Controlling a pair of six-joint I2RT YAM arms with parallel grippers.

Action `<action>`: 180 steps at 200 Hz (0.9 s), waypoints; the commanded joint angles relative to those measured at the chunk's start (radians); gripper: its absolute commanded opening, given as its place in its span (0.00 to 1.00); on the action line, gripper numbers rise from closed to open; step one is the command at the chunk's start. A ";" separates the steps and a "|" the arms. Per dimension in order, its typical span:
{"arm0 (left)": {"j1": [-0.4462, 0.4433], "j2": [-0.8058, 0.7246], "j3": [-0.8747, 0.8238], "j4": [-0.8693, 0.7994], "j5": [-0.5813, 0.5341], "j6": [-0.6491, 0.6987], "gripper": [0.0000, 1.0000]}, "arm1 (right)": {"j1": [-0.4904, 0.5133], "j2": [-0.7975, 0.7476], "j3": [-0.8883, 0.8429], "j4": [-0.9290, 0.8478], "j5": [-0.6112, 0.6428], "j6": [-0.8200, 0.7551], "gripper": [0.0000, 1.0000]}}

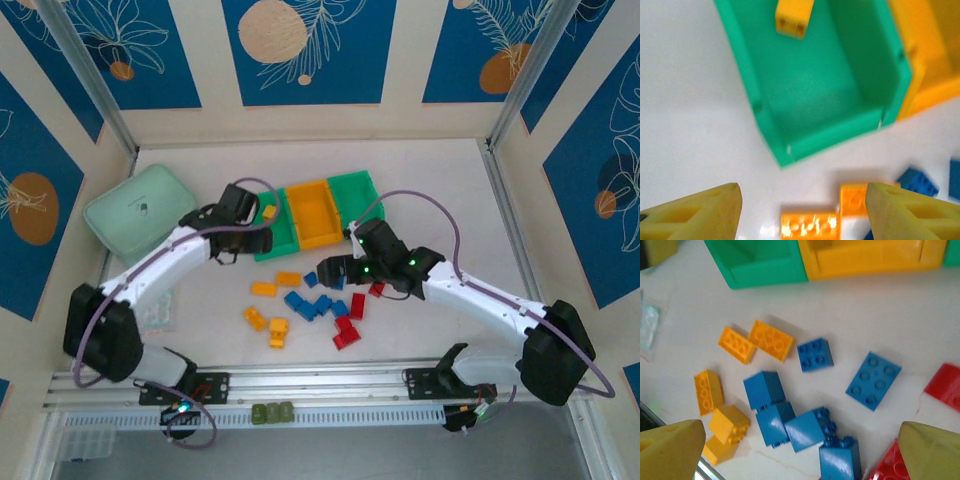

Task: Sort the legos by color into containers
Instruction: Pick up the lego from the center of the table.

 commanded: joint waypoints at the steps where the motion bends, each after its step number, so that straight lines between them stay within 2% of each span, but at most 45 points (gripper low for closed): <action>1: -0.013 -0.097 -0.107 -0.078 0.039 -0.023 0.67 | 0.036 0.000 -0.042 0.036 -0.015 0.045 0.99; 16: -0.015 -0.136 -0.178 -0.097 0.046 -0.038 0.67 | 0.066 0.018 -0.059 0.060 0.001 0.060 0.99; 28: -0.016 -0.149 -0.221 -0.079 0.095 -0.046 0.68 | 0.085 0.036 -0.071 0.085 0.007 0.072 0.99; 41: -0.019 -0.138 -0.255 -0.055 0.138 -0.054 0.68 | 0.099 0.059 -0.075 0.107 0.006 0.086 0.99; 80: -0.078 -0.064 -0.280 0.045 0.166 -0.083 0.74 | 0.140 0.119 -0.042 0.106 0.037 0.087 0.99; 121: -0.150 0.080 -0.213 0.054 0.068 -0.076 0.79 | 0.145 0.127 -0.042 0.108 0.053 0.088 0.99; 180: -0.162 0.180 -0.183 0.055 -0.008 -0.091 0.80 | 0.141 0.109 -0.042 0.097 0.070 0.079 0.99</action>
